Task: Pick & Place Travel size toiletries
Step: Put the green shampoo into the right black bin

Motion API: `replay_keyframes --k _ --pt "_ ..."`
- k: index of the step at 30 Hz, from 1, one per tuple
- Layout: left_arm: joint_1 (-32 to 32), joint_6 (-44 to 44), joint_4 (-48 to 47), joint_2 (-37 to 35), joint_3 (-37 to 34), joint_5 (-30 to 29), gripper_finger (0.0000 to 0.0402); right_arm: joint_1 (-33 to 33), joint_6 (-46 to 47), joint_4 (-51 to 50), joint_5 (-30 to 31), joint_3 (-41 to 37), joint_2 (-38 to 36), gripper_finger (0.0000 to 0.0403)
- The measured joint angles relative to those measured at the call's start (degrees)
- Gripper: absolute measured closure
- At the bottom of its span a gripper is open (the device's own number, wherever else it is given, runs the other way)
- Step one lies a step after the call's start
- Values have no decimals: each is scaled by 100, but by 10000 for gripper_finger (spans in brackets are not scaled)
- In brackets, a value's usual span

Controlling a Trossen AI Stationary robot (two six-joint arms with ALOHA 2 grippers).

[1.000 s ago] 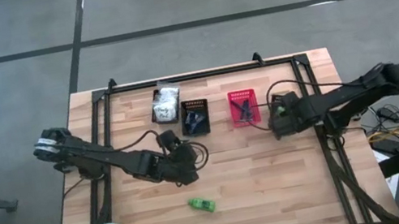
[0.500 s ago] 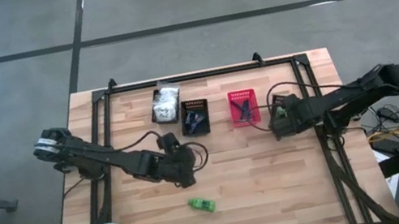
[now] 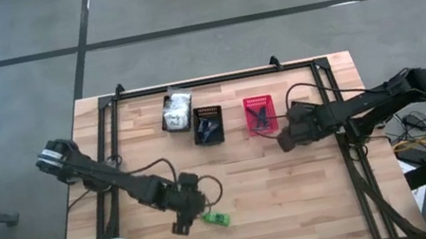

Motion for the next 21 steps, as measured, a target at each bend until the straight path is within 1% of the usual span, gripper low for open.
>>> replay_keyframes --k 4,5,8,11,14,17,21 --pt "-209 -8 1016 125 -278 94 127 2 -154 249 -138 0 0 128" --pt "-243 -3 1292 150 -331 45 126 14 -163 262 -173 0 0 127" --pt "-291 48 1898 197 -427 -361 120 22 -179 253 -254 0 0 123" --pt "-285 96 1892 197 -446 -436 105 22 -174 253 -289 0 0 118" --pt "-289 -51 1861 267 -482 -424 84 22 -169 256 -298 -2 0 113" --pt "-289 -149 1948 415 -495 -271 67 22 -154 262 -302 -2 0 108" --pt "-289 -167 1984 725 -506 -201 61 22 -154 273 -303 -2 0 102"
